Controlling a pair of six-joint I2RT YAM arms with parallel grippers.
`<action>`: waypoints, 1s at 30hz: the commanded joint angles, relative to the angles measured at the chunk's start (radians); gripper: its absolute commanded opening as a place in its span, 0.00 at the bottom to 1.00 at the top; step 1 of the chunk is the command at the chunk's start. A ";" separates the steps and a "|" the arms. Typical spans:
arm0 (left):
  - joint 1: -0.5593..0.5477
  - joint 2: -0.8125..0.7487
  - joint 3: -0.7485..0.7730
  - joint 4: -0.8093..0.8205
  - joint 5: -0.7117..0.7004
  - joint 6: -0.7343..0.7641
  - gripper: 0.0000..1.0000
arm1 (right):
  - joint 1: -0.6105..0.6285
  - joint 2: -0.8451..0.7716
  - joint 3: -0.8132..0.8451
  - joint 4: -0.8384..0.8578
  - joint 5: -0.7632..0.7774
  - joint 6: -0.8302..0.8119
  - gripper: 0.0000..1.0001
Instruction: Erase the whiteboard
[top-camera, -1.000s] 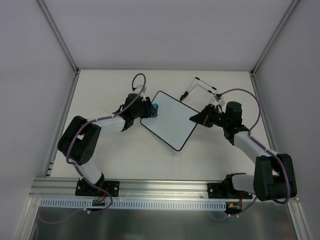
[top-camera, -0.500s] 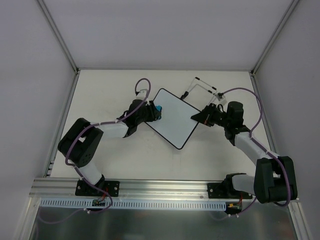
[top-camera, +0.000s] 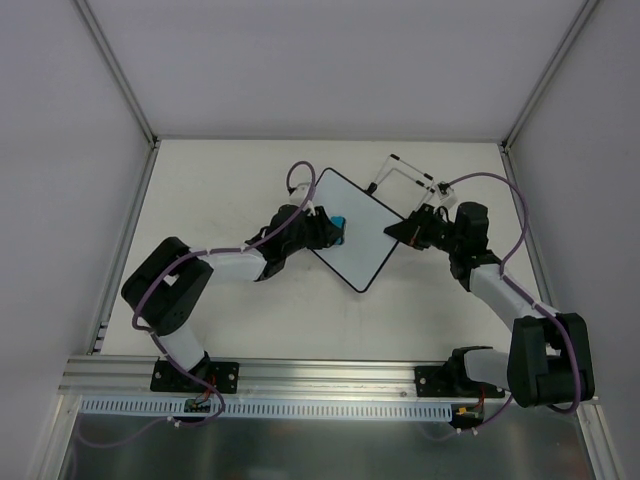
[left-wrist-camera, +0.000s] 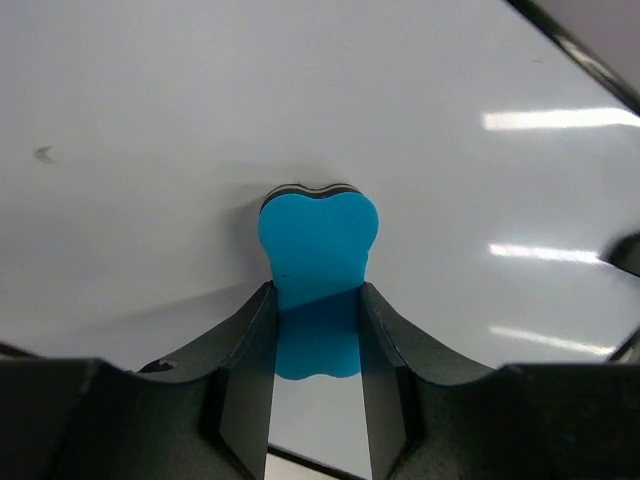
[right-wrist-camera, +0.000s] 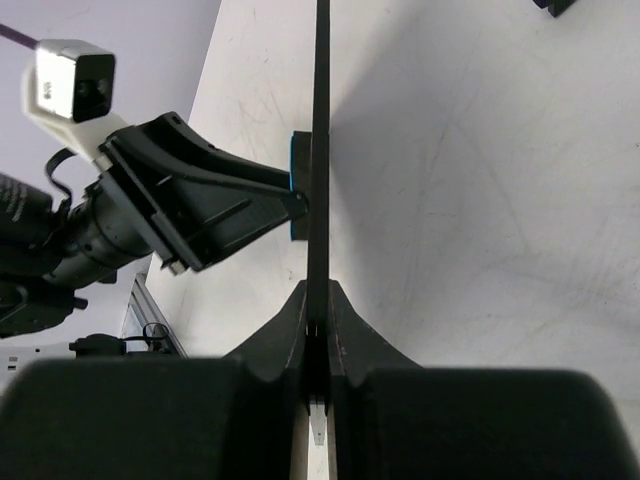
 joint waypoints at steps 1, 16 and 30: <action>0.097 0.029 -0.076 -0.116 -0.013 -0.022 0.00 | 0.043 -0.059 0.032 0.079 -0.171 -0.002 0.00; 0.321 -0.149 -0.156 -0.347 -0.220 0.013 0.00 | 0.040 -0.058 0.078 0.078 -0.139 -0.029 0.00; 0.304 -0.175 -0.147 -0.145 0.105 0.151 0.00 | 0.042 -0.006 0.123 0.078 -0.170 -0.031 0.00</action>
